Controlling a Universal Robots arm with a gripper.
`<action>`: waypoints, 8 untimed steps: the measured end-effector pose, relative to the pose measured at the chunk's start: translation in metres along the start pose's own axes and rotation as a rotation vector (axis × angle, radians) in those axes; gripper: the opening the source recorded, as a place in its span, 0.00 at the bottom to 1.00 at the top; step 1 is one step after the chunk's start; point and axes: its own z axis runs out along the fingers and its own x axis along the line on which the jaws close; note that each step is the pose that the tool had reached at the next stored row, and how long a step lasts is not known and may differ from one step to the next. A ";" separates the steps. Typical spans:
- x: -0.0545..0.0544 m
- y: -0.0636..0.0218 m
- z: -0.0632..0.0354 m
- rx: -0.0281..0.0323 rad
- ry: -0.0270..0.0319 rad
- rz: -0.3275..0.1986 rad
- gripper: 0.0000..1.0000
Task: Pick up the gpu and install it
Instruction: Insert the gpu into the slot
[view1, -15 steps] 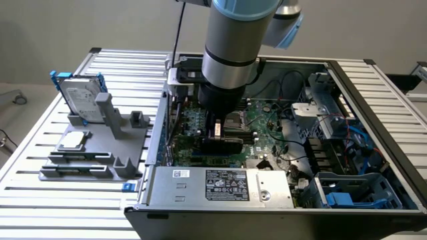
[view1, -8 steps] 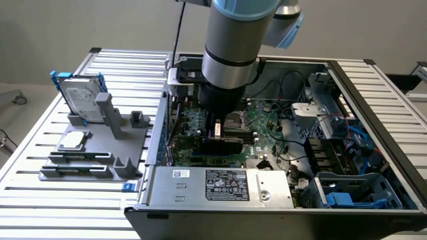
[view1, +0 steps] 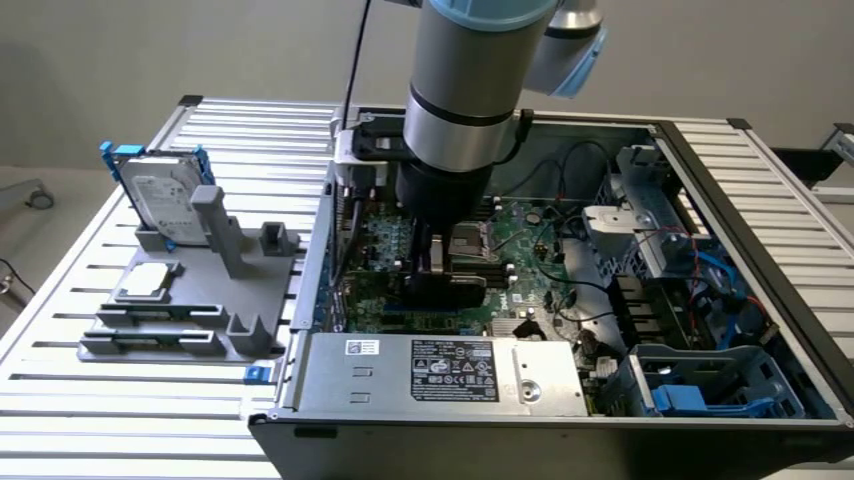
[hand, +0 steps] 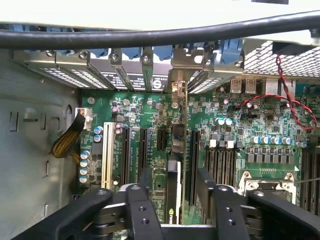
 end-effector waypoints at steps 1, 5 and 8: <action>0.000 0.0001 -0.0014 0.0000 0.0000 0.000 0.51; -0.002 0.0009 -0.0096 -0.0001 0.0001 0.000 0.58; -0.003 0.0019 -0.0192 -0.0003 -0.0001 0.000 0.58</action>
